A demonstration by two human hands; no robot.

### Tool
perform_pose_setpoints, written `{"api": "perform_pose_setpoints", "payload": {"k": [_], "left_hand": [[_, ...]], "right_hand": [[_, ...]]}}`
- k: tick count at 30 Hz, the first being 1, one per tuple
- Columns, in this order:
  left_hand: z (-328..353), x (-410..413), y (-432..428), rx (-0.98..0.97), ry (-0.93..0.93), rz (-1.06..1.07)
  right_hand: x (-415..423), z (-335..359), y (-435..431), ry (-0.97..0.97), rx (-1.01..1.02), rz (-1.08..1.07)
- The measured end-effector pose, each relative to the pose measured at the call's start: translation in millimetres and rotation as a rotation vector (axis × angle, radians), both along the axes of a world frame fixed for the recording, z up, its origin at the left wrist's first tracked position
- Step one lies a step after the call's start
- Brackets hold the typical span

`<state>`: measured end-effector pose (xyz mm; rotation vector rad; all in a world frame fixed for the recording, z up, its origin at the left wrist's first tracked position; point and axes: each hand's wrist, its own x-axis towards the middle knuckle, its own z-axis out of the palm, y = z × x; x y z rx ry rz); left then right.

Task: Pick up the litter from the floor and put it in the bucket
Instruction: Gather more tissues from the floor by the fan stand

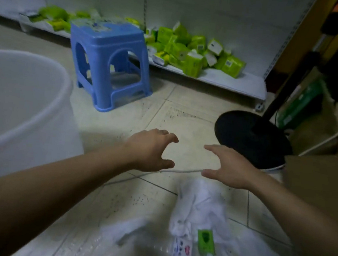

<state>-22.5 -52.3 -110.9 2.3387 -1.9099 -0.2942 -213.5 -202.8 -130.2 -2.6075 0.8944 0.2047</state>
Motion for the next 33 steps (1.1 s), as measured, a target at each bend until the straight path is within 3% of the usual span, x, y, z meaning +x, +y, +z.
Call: {"api": "perform_pose_setpoints", "payload": {"k": [8,14,19,23,27,33], "left_hand": [[-111,-69,-20,0.223,0.244,0.107],[-169,-103,-11,0.313,0.249,0.185],[-188,-110,-6,0.371,0.263,0.234],[-193,-108,2,0.267,0.313,0.315],[-189,-95,6,0.171,0.535,0.469],[-174,-73,9,-0.008,0.519,0.517]], "right_hand": [[-56,-114,8,0.109,0.232,-0.173],[-78,-158,14,0.208,0.145,-0.278],[-78,-175,22,0.226,0.190,-0.246],[-75,-181,19,0.166,0.142,-0.280],[-72,-183,19,0.036,0.146,-0.378],[-61,-178,21,-0.150,0.241,-0.468]]}}
